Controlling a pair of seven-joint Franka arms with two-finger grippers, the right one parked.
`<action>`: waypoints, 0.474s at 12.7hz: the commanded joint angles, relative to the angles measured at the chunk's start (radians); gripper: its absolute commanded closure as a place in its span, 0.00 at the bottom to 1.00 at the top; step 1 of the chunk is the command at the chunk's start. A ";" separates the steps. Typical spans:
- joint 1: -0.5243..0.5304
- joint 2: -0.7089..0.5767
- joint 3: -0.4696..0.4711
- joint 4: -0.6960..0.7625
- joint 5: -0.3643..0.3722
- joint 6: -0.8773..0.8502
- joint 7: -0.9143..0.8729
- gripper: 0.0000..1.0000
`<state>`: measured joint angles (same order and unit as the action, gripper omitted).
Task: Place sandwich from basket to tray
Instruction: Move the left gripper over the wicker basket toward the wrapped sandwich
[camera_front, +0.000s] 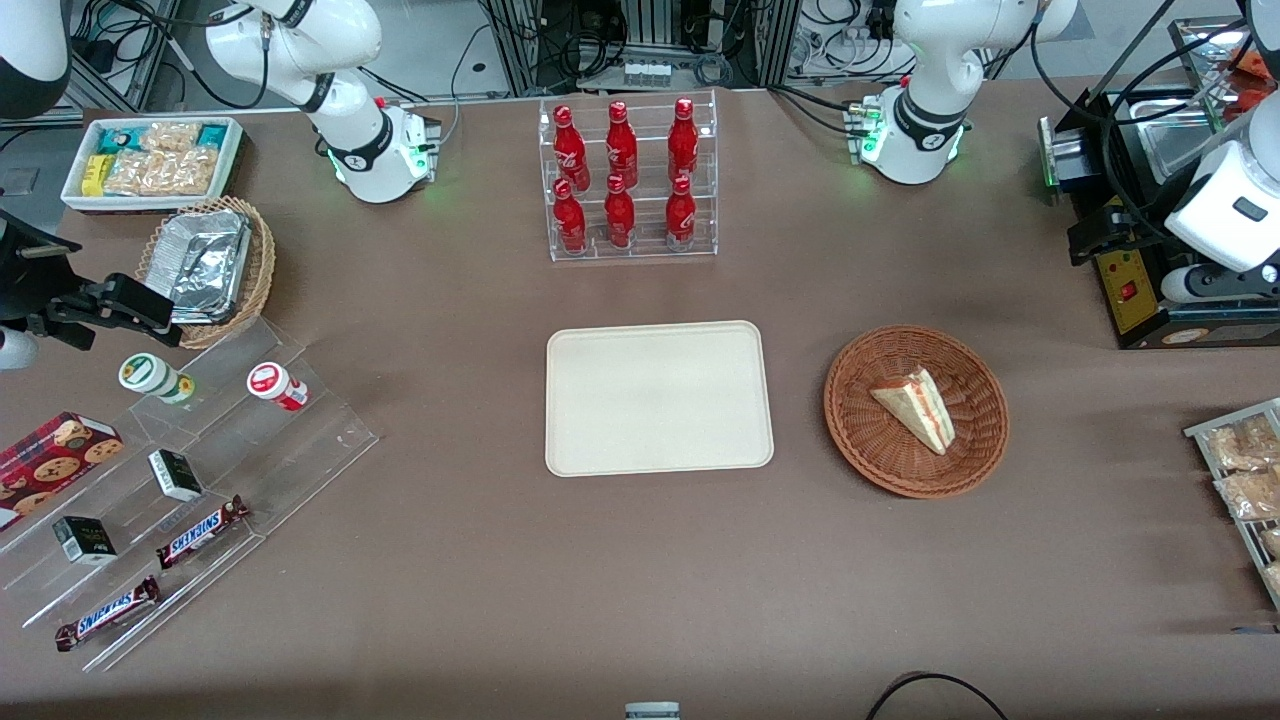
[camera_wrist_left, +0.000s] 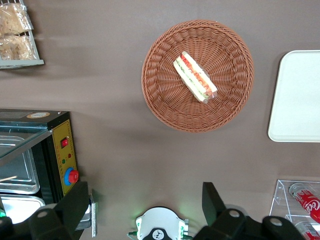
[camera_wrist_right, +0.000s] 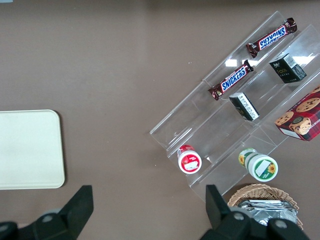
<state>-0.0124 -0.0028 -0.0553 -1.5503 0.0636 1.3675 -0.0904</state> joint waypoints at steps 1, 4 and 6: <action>-0.012 0.012 0.008 0.003 -0.022 0.005 0.012 0.00; -0.014 0.039 0.006 -0.065 -0.030 0.027 0.049 0.00; -0.021 0.043 0.005 -0.161 -0.028 0.109 0.051 0.00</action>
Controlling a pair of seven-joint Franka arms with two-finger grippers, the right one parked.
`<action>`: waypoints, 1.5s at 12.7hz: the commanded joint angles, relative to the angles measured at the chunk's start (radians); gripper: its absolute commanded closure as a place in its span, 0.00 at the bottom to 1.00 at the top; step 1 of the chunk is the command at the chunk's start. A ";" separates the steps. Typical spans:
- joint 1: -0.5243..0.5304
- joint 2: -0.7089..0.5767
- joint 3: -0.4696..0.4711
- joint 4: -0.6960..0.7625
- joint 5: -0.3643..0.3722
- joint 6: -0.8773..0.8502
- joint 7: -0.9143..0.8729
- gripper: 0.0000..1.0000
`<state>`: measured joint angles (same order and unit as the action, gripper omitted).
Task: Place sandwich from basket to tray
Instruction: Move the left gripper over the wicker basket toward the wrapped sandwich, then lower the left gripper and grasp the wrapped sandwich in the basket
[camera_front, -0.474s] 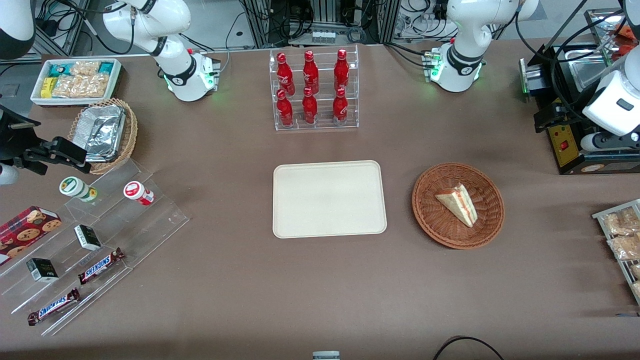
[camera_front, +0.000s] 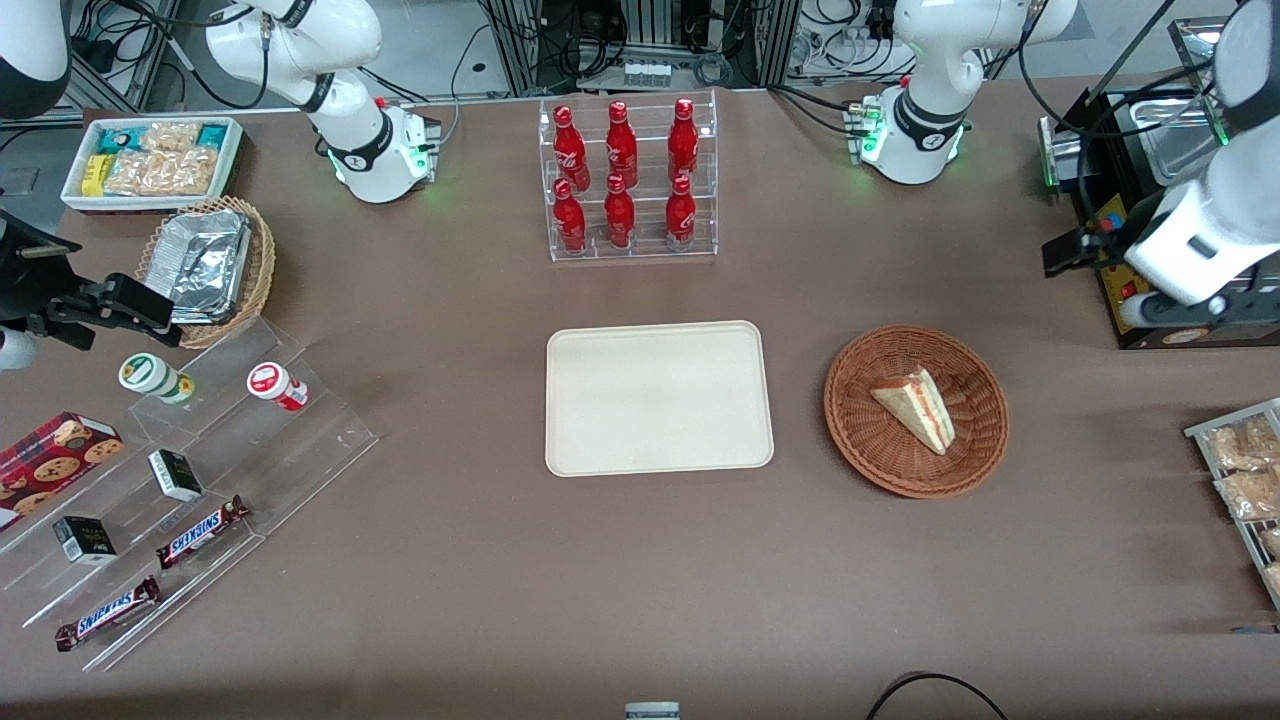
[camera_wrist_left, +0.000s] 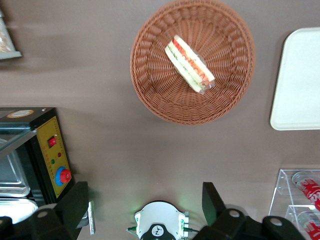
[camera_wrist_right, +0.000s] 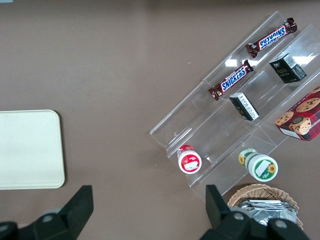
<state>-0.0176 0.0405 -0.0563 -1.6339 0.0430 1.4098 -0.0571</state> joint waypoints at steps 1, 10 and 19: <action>-0.028 -0.008 0.006 -0.137 -0.005 0.125 0.017 0.00; -0.048 -0.024 0.004 -0.539 -0.005 0.668 -0.029 0.00; -0.050 0.054 -0.062 -0.587 -0.005 0.886 -0.753 0.00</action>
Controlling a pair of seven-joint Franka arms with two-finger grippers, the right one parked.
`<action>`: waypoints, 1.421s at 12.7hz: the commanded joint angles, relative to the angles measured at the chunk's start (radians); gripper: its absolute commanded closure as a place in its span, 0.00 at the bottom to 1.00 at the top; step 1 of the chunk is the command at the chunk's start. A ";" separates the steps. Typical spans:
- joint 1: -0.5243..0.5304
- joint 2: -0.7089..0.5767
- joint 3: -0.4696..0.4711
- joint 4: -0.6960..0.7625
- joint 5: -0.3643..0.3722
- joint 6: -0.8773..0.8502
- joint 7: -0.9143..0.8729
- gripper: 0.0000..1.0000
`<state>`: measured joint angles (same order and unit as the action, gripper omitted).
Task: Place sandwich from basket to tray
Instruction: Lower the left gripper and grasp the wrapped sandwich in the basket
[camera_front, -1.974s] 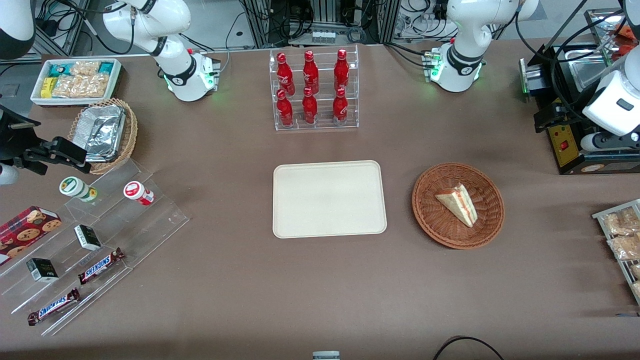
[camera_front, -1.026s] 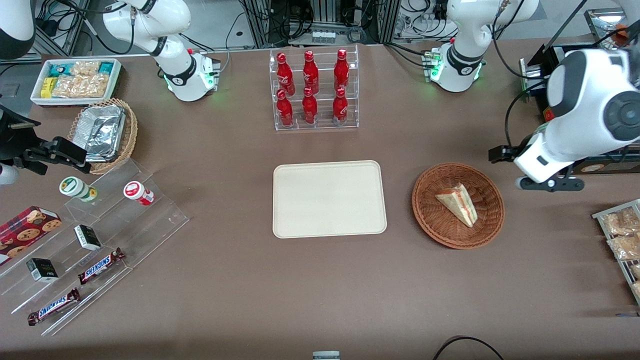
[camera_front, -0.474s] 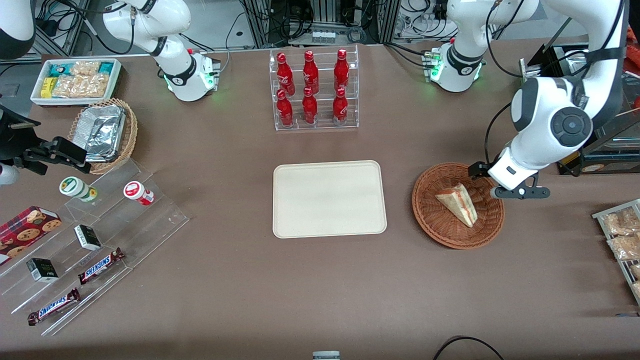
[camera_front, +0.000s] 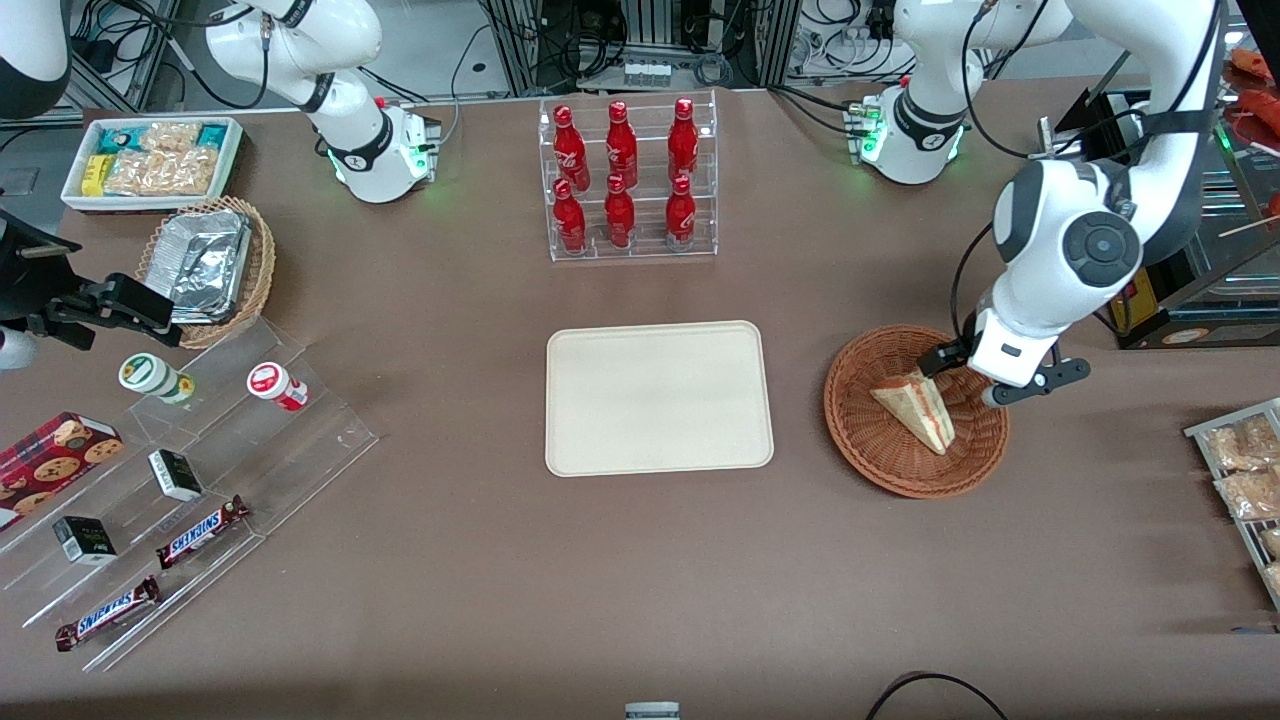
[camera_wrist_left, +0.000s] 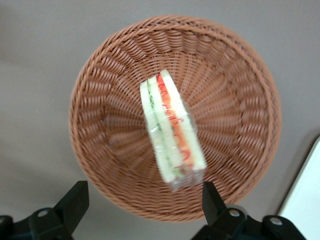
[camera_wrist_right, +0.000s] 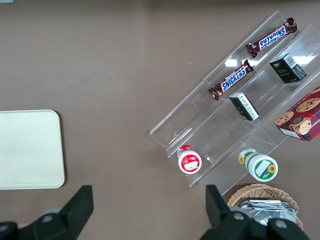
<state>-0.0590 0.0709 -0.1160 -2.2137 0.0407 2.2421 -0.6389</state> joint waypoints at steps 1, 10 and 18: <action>-0.010 0.048 -0.008 -0.004 -0.002 0.076 -0.308 0.00; -0.004 0.150 -0.025 -0.001 0.005 0.160 -0.535 0.00; -0.001 0.190 -0.025 -0.001 0.007 0.185 -0.535 0.91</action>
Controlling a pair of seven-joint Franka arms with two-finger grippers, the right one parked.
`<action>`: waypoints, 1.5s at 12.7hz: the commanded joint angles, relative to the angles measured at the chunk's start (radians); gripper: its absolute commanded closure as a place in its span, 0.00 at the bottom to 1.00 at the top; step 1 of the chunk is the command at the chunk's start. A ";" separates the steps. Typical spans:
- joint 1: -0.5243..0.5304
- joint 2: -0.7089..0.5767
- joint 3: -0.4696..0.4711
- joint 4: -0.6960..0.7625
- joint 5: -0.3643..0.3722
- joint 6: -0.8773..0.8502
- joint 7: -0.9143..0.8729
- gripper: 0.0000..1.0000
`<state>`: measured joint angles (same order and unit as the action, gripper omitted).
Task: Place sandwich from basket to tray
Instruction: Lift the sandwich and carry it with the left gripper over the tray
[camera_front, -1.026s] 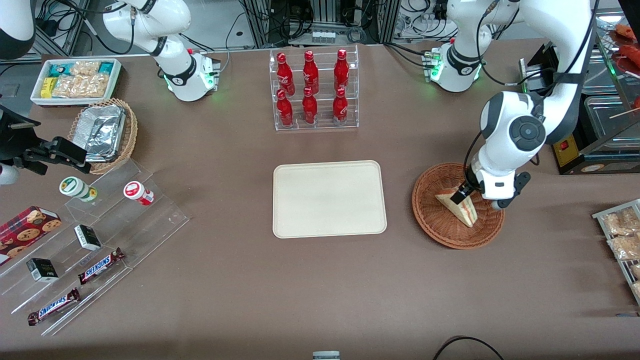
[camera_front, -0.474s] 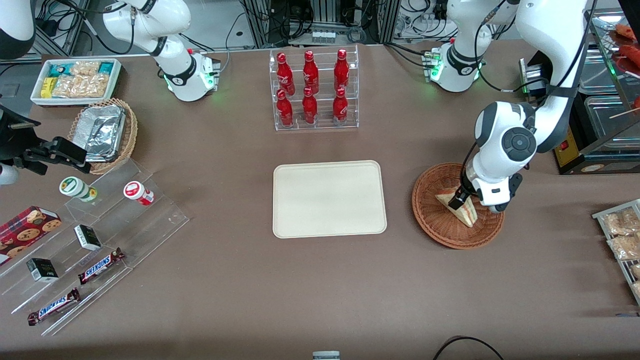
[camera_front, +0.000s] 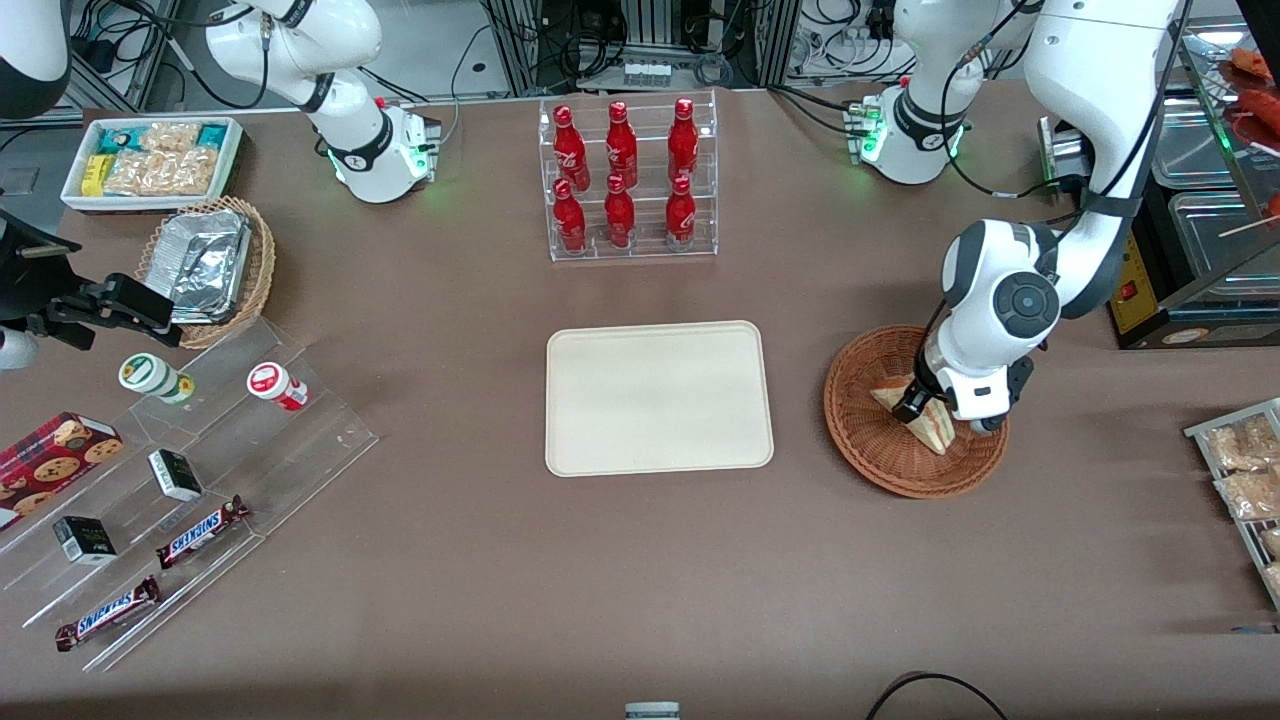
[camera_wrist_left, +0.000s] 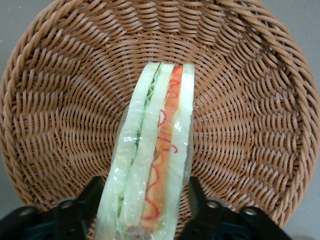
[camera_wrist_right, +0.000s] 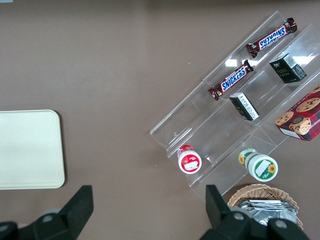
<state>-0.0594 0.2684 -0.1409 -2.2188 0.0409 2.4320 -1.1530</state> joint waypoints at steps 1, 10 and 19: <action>-0.002 -0.017 0.001 0.010 0.007 -0.034 -0.011 0.92; -0.008 -0.002 -0.173 0.361 0.004 -0.581 0.327 0.96; -0.098 0.245 -0.433 0.525 0.166 -0.416 0.214 1.00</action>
<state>-0.0997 0.4712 -0.5693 -1.7321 0.1744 2.0078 -0.8892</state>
